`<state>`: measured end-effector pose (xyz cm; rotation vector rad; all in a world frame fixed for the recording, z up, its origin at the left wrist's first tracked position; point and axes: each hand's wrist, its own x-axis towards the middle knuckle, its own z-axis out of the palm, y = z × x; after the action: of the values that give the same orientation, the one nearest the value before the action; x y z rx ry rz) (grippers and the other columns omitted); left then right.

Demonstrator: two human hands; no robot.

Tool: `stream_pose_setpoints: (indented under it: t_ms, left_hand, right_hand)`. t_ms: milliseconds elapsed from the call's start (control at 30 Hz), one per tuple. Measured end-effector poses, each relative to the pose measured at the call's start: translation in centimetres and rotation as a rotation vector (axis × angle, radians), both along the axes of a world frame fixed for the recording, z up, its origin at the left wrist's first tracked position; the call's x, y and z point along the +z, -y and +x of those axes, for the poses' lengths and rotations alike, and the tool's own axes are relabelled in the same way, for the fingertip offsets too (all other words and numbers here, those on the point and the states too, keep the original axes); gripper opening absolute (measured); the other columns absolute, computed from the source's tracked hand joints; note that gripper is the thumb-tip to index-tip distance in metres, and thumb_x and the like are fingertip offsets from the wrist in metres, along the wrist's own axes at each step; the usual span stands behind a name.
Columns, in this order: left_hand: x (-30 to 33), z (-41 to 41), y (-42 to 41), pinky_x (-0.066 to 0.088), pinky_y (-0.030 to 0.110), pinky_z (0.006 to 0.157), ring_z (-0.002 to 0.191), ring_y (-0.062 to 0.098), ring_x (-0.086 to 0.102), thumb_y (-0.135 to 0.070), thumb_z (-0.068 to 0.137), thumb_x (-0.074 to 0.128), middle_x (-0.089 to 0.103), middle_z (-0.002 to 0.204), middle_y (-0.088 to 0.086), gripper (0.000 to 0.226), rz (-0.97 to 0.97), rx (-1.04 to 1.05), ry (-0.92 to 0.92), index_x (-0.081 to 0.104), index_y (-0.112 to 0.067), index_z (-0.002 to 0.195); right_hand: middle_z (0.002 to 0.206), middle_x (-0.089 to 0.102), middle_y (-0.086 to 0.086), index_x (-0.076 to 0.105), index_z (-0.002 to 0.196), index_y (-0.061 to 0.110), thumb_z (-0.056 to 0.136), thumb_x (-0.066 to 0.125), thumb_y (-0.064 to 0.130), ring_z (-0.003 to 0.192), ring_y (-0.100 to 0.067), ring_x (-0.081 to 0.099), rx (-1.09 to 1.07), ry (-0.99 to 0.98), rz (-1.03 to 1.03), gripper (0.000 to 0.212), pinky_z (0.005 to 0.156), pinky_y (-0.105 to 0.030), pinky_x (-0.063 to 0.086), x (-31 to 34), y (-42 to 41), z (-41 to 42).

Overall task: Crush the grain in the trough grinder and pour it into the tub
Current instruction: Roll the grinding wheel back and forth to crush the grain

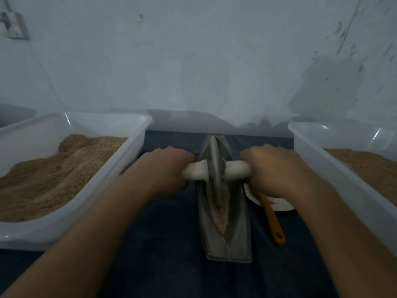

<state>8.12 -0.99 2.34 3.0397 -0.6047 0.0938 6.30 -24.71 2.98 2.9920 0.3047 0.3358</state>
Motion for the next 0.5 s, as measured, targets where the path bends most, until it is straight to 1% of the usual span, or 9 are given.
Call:
stream_pose_setpoints:
  t_ms: [33,100,167,233,300,367,400,467,500]
  left_hand:
    - [-0.4,0.5,0.4,0.051,0.041,0.079,0.1,0.027,0.065,-0.03,0.09,0.07,0.062,0.105,-0.003,0.025,-0.016,0.048,0.076,0.048,-0.038,0.096]
    - [-1.3,1.2,0.9,0.043,0.039,0.072,0.099,0.03,0.064,-0.027,0.094,0.066,0.064,0.11,0.003,0.018,-0.017,0.111,0.201,0.052,-0.028,0.105]
    - [-1.8,1.5,1.0,0.039,0.038,0.07,0.098,0.03,0.065,-0.027,0.095,0.065,0.064,0.111,0.005,0.022,0.008,0.114,0.259,0.052,-0.025,0.114]
    - [-1.2,1.0,0.7,0.043,0.038,0.074,0.102,0.029,0.065,-0.027,0.094,0.067,0.063,0.11,0.002,0.023,0.021,0.085,0.177,0.052,-0.028,0.112]
    - [0.0,0.1,-0.1,0.046,0.035,0.08,0.104,0.022,0.065,-0.029,0.091,0.071,0.06,0.104,-0.007,0.025,0.03,0.009,-0.035,0.052,-0.034,0.106]
    - [1.0,-1.0,-1.0,0.044,0.028,0.075,0.094,0.008,0.064,-0.031,0.087,0.076,0.061,0.099,-0.016,0.026,0.033,-0.081,-0.224,0.057,-0.036,0.105]
    - [1.3,-1.5,-1.3,0.042,0.023,0.07,0.087,0.001,0.062,-0.032,0.085,0.077,0.062,0.097,-0.018,0.028,0.019,-0.114,-0.276,0.06,-0.037,0.106]
    - [1.2,-1.6,-1.4,0.038,0.019,0.065,0.082,0.0,0.059,-0.032,0.083,0.079,0.06,0.092,-0.019,0.029,0.001,-0.139,-0.261,0.06,-0.038,0.104]
    - [0.9,-1.3,-1.1,0.041,0.022,0.067,0.084,0.003,0.06,-0.032,0.083,0.079,0.058,0.091,-0.019,0.029,-0.005,-0.129,-0.197,0.057,-0.039,0.101]
  right_hand:
    - [0.086,0.058,0.007,0.046,0.086,0.032,0.09,0.064,0.024,0.076,-0.016,0.053,-0.019,0.124,-0.019,0.02,0.062,-0.033,0.035,-0.5,-0.4,0.6]
    - [0.102,0.062,0.002,0.048,0.103,0.027,0.091,0.063,0.017,0.094,-0.023,0.057,-0.033,0.289,-0.016,0.021,0.076,-0.037,0.04,-1.8,-0.9,1.5]
    - [0.108,0.061,0.001,0.048,0.108,0.024,0.092,0.063,0.017,0.101,-0.024,0.056,-0.018,0.321,-0.005,0.023,0.081,-0.038,0.041,-2.3,-0.7,1.6]
    - [0.099,0.056,0.005,0.044,0.099,0.028,0.094,0.062,0.027,0.09,-0.019,0.053,0.037,0.246,-0.024,0.018,0.073,-0.035,0.037,-1.8,0.1,1.0]
    - [0.086,0.054,0.011,0.044,0.086,0.032,0.091,0.063,0.038,0.075,-0.011,0.052,0.072,0.025,0.01,0.021,0.061,-0.033,0.038,-0.4,0.8,-0.4]
    - [0.082,0.06,0.013,0.053,0.084,0.037,0.087,0.067,0.043,0.072,-0.006,0.057,0.076,-0.196,0.054,0.016,0.06,-0.031,0.046,1.0,1.4,-2.1]
    - [0.082,0.062,0.014,0.056,0.084,0.04,0.086,0.07,0.043,0.072,-0.004,0.059,0.08,-0.267,0.064,0.014,0.062,-0.031,0.05,1.4,1.4,-2.7]
    - [0.083,0.063,0.015,0.057,0.084,0.041,0.086,0.071,0.041,0.074,-0.003,0.059,0.083,-0.313,0.079,0.014,0.063,-0.031,0.05,1.7,1.3,-3.1]
    - [0.084,0.062,0.014,0.055,0.084,0.039,0.088,0.069,0.04,0.074,-0.004,0.058,0.075,-0.278,0.072,0.015,0.062,-0.031,0.048,1.5,1.2,-2.8]
